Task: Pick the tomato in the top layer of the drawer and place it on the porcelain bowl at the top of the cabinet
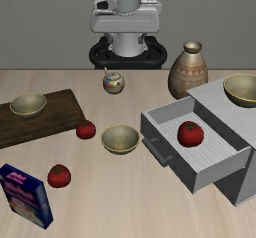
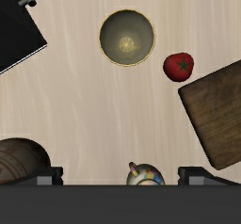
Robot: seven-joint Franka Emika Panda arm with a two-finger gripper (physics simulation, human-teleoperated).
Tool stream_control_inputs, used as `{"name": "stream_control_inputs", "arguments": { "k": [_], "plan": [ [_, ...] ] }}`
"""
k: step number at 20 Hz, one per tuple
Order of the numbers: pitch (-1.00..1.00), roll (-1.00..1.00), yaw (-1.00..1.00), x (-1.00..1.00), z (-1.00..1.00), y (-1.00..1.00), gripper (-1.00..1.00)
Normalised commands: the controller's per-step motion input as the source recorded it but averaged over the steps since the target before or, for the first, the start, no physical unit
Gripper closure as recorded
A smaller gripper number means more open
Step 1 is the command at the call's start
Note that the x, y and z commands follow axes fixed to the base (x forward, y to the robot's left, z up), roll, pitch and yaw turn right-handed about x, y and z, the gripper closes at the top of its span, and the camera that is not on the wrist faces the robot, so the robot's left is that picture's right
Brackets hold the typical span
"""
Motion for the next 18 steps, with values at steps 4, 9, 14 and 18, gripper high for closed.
{"name": "stream_control_inputs", "arguments": {
  "k": [4, 9, 14, 18],
  "plan": [
    [0.00, 0.00, 0.00, 1.00, 0.00, 0.00, -1.00],
    [0.00, 0.00, 0.00, 1.00, 0.00, 0.00, -1.00],
    [0.00, 0.00, 0.00, 1.00, 0.00, 0.00, -1.00],
    [0.00, 0.00, 0.00, 1.00, 0.00, 0.00, -1.00]
  ]
}}
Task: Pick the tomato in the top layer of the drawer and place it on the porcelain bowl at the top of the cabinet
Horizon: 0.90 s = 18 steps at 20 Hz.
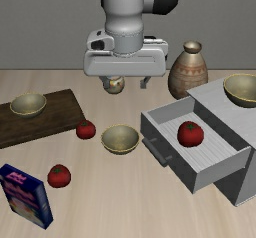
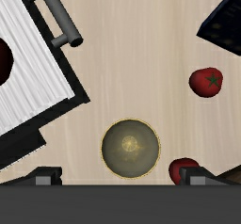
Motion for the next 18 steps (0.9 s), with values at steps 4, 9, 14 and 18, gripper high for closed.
{"name": "stream_control_inputs", "arguments": {
  "k": [4, 9, 14, 18],
  "plan": [
    [0.00, 0.00, 0.00, 1.00, 0.00, 0.00, -1.00],
    [0.00, 0.00, 0.00, 0.20, 0.00, 0.80, -1.00],
    [0.00, 0.00, 0.00, 0.00, 0.00, 1.00, -1.00],
    [0.00, 0.00, 0.00, 0.25, 0.00, 0.75, -1.00]
  ]
}}
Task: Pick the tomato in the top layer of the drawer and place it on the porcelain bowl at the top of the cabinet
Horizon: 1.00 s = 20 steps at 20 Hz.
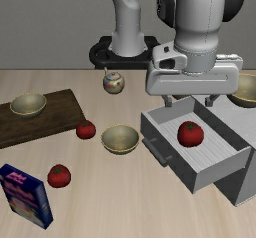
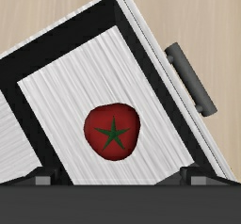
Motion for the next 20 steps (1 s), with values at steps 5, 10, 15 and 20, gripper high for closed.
{"name": "stream_control_inputs", "arguments": {
  "k": [5, 10, 15, 20],
  "plan": [
    [0.00, 0.00, 0.00, 0.20, -0.80, 0.00, -1.00],
    [0.00, 0.00, 0.00, 0.00, -0.60, 0.00, 1.00],
    [0.00, 0.00, 0.00, 0.00, 0.00, 0.00, 1.00],
    [0.00, 0.00, 0.00, 0.00, 0.00, 0.00, 1.00]
  ]
}}
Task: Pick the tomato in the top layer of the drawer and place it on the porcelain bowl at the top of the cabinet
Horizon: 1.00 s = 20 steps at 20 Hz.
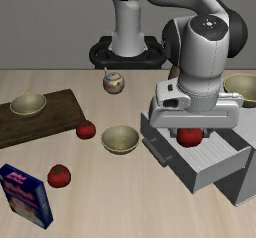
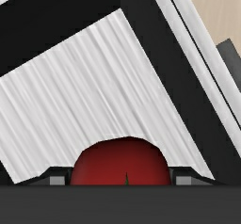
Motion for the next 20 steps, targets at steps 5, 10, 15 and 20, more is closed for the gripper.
{"name": "stream_control_inputs", "arguments": {
  "k": [5, 10, 15, 20],
  "plan": [
    [0.00, 0.00, 0.00, 0.00, 0.80, 0.00, 1.00],
    [0.00, 0.00, 0.00, 0.00, 1.00, 0.00, 1.00],
    [0.00, 0.00, 0.00, -0.80, 0.20, 0.00, 1.00],
    [0.00, 0.00, 0.00, -1.00, 0.00, 0.00, 1.00]
  ]
}}
